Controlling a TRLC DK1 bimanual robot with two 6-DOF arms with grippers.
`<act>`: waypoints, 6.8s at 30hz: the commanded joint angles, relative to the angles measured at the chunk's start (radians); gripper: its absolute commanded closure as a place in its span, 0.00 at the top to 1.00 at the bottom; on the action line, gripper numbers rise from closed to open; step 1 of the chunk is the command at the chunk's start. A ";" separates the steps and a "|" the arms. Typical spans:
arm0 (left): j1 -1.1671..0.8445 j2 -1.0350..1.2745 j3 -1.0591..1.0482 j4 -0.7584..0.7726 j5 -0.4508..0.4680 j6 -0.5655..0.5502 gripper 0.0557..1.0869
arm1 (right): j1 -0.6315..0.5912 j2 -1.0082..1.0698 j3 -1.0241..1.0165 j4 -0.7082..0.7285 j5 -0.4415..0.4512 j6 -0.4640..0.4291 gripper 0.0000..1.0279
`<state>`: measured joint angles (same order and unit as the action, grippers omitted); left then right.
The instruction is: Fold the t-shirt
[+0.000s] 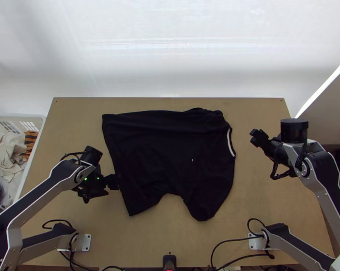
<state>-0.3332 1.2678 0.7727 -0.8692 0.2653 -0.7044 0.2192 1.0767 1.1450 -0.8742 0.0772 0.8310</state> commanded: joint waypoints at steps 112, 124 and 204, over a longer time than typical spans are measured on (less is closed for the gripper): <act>-0.066 0.123 0.238 -0.060 -0.212 -0.001 0.04 | 0.111 0.258 -0.358 -0.003 -0.269 0.051 0.51; -0.053 0.123 0.241 -0.063 -0.212 0.000 0.04 | 0.112 0.330 -0.366 0.034 -0.269 0.048 0.51; 0.462 0.079 1.297 0.446 -0.356 0.160 0.04 | 0.012 0.384 1.064 0.346 0.084 -0.175 0.03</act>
<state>0.1097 1.4490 2.0850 -0.4744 -0.0517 -0.5484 0.2420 1.5936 2.2642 -0.6231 0.0994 0.7242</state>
